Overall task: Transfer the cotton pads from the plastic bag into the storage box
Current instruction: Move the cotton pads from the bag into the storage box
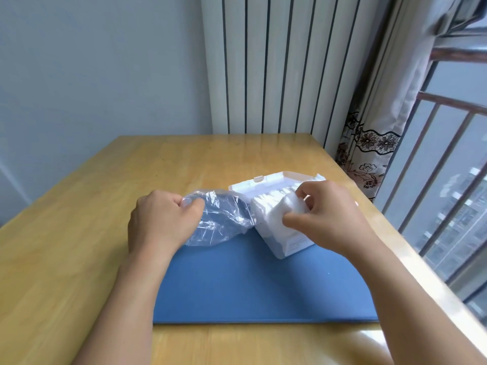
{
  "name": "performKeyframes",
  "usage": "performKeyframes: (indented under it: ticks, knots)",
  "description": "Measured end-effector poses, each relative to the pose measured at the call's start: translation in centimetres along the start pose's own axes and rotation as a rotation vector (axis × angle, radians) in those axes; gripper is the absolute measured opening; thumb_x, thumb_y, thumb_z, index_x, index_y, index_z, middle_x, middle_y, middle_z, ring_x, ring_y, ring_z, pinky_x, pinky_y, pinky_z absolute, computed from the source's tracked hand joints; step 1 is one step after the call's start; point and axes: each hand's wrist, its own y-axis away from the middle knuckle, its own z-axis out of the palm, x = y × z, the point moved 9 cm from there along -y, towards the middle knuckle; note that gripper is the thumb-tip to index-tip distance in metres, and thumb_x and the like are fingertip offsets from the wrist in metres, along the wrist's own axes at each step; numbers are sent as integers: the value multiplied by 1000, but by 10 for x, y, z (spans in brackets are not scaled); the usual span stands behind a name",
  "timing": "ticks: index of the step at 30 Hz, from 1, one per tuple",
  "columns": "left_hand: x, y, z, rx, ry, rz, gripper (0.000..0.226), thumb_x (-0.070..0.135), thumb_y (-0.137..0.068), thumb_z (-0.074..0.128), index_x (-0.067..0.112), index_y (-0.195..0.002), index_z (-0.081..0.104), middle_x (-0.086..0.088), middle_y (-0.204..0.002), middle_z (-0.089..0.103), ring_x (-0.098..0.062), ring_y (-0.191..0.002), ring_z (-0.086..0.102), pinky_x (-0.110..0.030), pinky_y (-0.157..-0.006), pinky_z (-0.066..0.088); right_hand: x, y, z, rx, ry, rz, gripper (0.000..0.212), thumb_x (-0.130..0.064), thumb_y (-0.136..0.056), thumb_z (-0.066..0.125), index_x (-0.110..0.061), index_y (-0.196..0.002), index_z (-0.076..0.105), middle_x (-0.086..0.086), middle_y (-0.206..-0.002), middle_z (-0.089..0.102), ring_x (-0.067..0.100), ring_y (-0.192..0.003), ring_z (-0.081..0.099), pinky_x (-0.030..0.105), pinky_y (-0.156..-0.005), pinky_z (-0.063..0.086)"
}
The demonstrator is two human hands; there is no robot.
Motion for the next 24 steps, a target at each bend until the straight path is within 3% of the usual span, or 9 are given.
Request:
performKeyframes:
  ticks: [3,5,7,9,13,16,19,22,24]
  knots:
    - [5,3,-24,262,6,39,27,39,-79,65,14,-72,58,-8,-78,60,-31,-77,50,-33,-66,34,-7,4,-2,12,141,-41,17,-26,-67,75,-21,-70,59,-2,-56,56,18,-49,48,27,-45,34]
    - [25,14,-35,406,160,243,24,36,-79,66,14,-81,57,-6,-86,59,-29,-83,52,-31,-71,34,-7,3,-2,1,183,-59,19,-25,-67,74,-12,-68,60,0,-55,51,21,-52,42,27,-47,30]
    - [61,32,-21,290,276,512,20,32,-78,70,15,-84,59,0,-86,57,-22,-80,53,-31,-70,41,-8,2,0,-20,199,-71,30,-24,-65,74,-4,-62,51,2,-54,36,20,-54,29,28,-49,22]
    - [91,57,19,-32,300,695,19,35,-80,71,21,-92,63,8,-91,56,-15,-84,56,-32,-72,49,-10,2,7,-74,222,-88,42,-24,-65,73,-10,-53,35,2,-54,26,20,-56,22,30,-50,17]
    - [100,81,67,-376,256,707,41,44,-80,66,36,-119,55,18,-101,52,-5,-93,53,-32,-79,52,-5,4,25,-216,359,-76,50,-29,-81,67,-18,-54,27,1,-51,23,22,-56,23,32,-49,17]
    - [92,80,76,-441,259,665,64,49,-76,71,42,-132,42,22,-108,52,-4,-100,53,-31,-84,51,-5,9,31,-328,419,-89,53,-40,-98,54,-16,-57,30,2,-53,31,22,-54,29,33,-51,23]
    - [92,81,75,-410,229,671,68,54,-73,74,42,-132,42,22,-109,51,-2,-101,51,-32,-86,51,-3,13,29,-427,234,-81,53,-44,-102,49,-12,-61,36,4,-59,29,21,-56,26,31,-54,23]
    - [96,85,75,-349,167,675,72,61,-71,76,42,-131,42,26,-109,46,5,-103,44,-27,-87,48,-8,4,0,-163,146,-173,29,-46,-94,60,-23,-78,70,-12,-59,57,10,-51,46,23,-51,33]
    - [96,84,75,-312,162,649,71,59,-74,76,40,-133,40,27,-110,44,6,-104,42,-26,-86,45,-20,5,-18,37,142,-266,15,-35,-90,64,-28,-83,75,-15,-70,71,1,-65,61,25,-59,47]
